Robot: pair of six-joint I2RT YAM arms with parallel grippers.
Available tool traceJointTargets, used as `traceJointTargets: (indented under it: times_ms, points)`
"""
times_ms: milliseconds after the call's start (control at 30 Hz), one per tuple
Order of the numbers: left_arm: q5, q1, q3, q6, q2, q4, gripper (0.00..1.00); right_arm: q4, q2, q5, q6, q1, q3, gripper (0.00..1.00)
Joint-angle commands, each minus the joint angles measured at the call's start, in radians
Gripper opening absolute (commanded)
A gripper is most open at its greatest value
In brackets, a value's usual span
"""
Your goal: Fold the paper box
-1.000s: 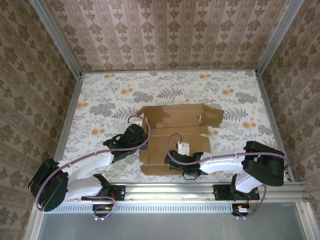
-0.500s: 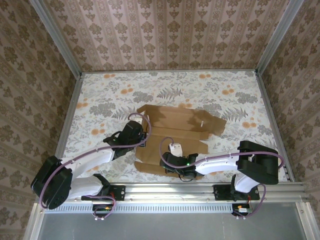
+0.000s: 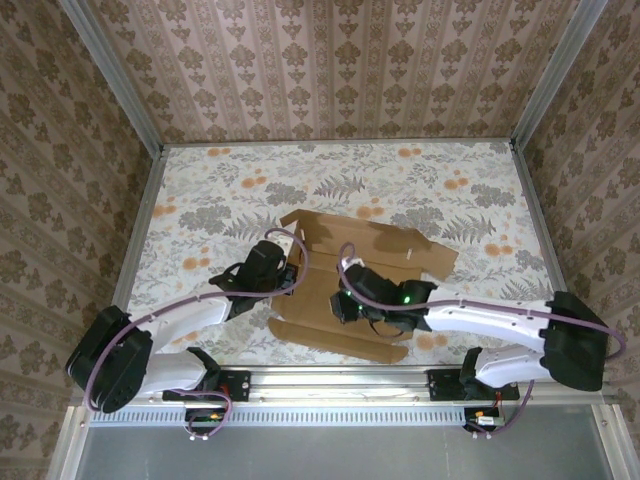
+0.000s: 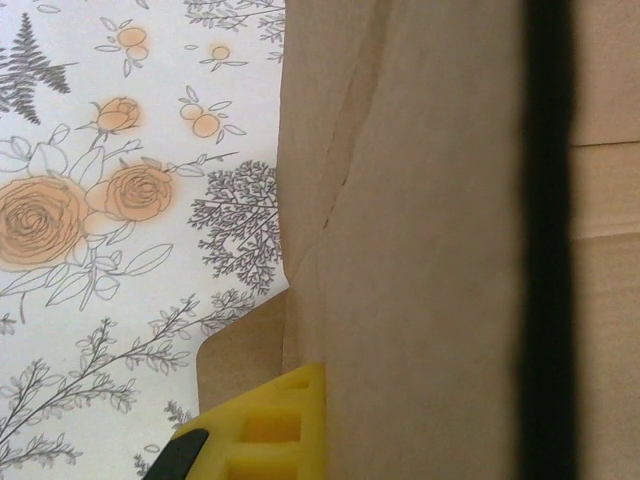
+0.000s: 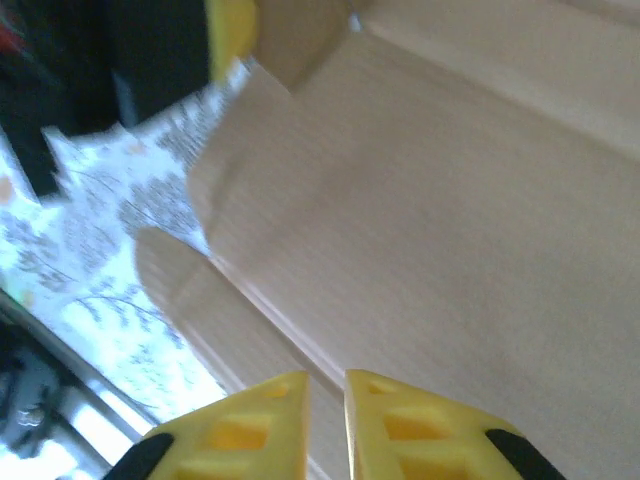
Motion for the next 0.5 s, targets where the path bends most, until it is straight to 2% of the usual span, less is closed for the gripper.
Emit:
traceJointTargets:
  times_ms: [0, 300, 467]
  points:
    - [0.075, 0.01, -0.038, 0.047, 0.037, -0.08, 0.0, -0.179, -0.048, -0.112, -0.157, -0.064, 0.138, 0.26]
    - [0.155, 0.039, -0.041, 0.128, 0.034, -0.043, 0.0, -0.435, 0.087, -0.114, -0.249, -0.248, 0.581, 0.46]
    - [0.189, 0.043, -0.053, 0.145, 0.036, -0.004, 0.0, -0.582, 0.275, -0.011, -0.258, -0.278, 0.856, 0.59]
